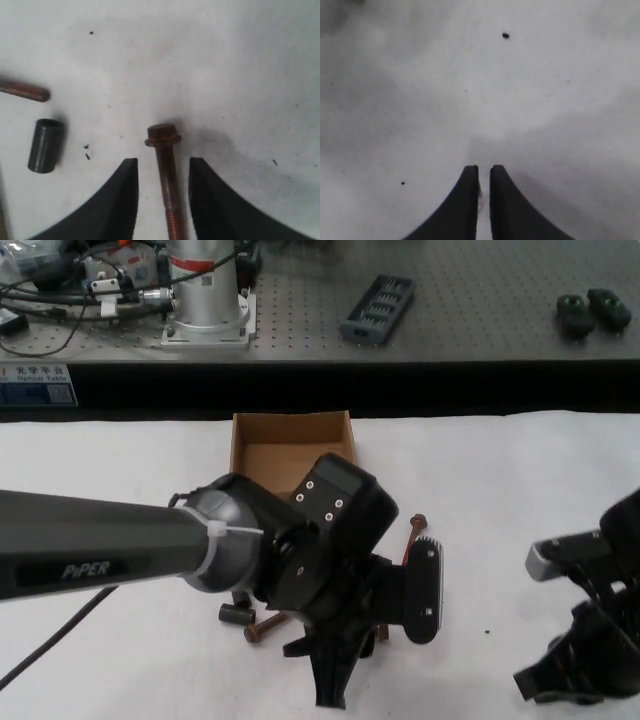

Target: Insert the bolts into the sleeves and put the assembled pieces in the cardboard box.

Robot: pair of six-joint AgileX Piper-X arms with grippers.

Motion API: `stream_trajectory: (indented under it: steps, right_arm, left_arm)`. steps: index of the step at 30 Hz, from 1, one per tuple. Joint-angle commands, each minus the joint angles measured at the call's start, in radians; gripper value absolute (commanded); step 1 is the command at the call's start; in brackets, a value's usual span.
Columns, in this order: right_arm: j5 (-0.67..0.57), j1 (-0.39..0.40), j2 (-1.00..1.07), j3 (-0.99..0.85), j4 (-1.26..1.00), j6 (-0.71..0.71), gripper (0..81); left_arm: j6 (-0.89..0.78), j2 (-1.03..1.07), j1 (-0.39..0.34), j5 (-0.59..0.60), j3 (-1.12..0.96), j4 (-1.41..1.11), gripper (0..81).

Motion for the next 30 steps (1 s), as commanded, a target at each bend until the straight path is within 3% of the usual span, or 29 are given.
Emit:
stream_trajectory:
  steps: [1,12,16,21,30]
  right_arm:
    - [-0.019,-0.005,0.003,0.000,-0.015,0.007,7.0]
    - [-0.154,-0.005,-0.058,-0.004,-0.068,0.007,7.0]
    - [-0.199,-0.005,-0.126,-0.004,-0.100,0.069,7.0]
    - [-0.218,-0.005,-0.220,-0.004,-0.182,0.158,7.0]
    - [-0.218,-0.005,-0.316,-0.004,-0.216,0.161,7.0]
  left_arm:
    - [0.007,0.000,0.012,-0.003,-0.016,-0.024,25.8]
    - [-0.010,0.000,0.045,0.105,-0.016,0.052,25.8]
    - [-0.027,0.000,0.045,0.124,-0.016,0.059,25.8]
    - [-0.047,0.026,0.045,0.124,-0.029,0.065,25.8]
    - [-0.065,0.075,0.049,0.124,-0.076,0.098,25.8]
